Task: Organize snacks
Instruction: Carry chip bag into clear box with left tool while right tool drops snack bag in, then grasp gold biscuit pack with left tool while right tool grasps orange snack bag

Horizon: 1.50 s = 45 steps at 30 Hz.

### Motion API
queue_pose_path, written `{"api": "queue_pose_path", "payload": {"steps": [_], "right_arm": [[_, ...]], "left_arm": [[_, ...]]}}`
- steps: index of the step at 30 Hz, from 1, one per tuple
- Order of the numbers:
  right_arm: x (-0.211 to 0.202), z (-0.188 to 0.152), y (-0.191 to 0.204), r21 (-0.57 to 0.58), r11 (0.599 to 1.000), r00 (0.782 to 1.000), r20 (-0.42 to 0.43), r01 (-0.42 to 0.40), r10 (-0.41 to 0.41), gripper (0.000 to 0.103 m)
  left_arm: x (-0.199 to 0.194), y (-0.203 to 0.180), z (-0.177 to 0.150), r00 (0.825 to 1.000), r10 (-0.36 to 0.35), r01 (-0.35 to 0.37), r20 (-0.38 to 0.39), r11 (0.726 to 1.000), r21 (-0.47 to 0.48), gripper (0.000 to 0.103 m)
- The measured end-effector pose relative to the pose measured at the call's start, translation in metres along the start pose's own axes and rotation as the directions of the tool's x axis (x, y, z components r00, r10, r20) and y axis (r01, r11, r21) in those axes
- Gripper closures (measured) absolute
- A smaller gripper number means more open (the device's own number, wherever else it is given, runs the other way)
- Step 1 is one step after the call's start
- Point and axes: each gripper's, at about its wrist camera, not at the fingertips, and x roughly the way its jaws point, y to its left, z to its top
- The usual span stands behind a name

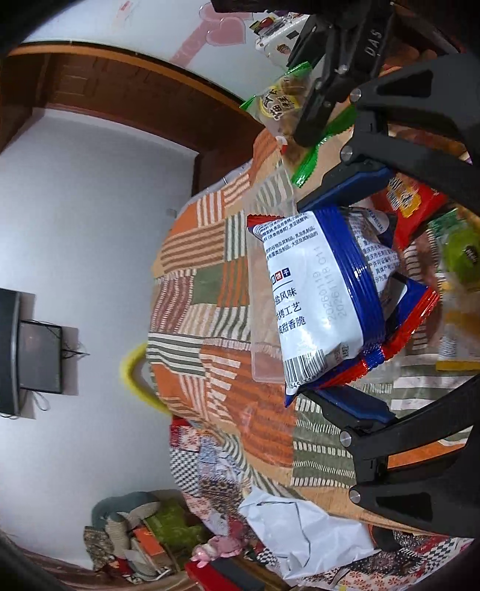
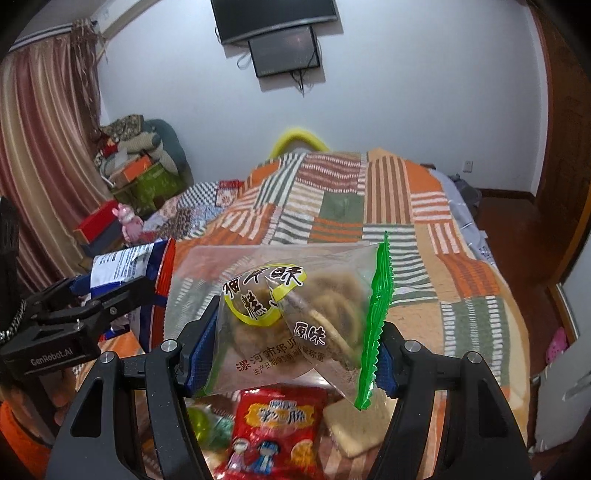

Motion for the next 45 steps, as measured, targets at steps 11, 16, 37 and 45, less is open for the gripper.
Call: {"api": "queue_pose_path", "payload": {"steps": [11,16,37,45], "right_arm": [[0.05,-0.001,0.0,-0.047,0.999,0.988,-0.157,0.0,-0.008,0.037],[0.064,-0.003,0.0,-0.051,0.999,0.978,-0.209,-0.001,-0.009,0.037],[-0.005,0.005,0.009,-0.087,0.996,0.996,-0.081,0.033,-0.04,0.02],[-0.046,-0.013,0.008,-0.099,0.994,0.999,-0.03,0.043,-0.046,0.017]], "left_arm": [[0.067,0.006,0.003,0.987,-0.004,0.005,-0.161,1.0,0.005,0.017],[0.082,0.012,-0.002,0.976,-0.013,0.008,-0.217,1.0,-0.027,0.016],[-0.013,0.008,0.001,0.997,0.005,-0.001,-0.075,0.998,0.055,0.009],[-0.058,0.012,-0.027,0.998,0.023,-0.017,-0.06,0.995,0.098,0.007]]}}
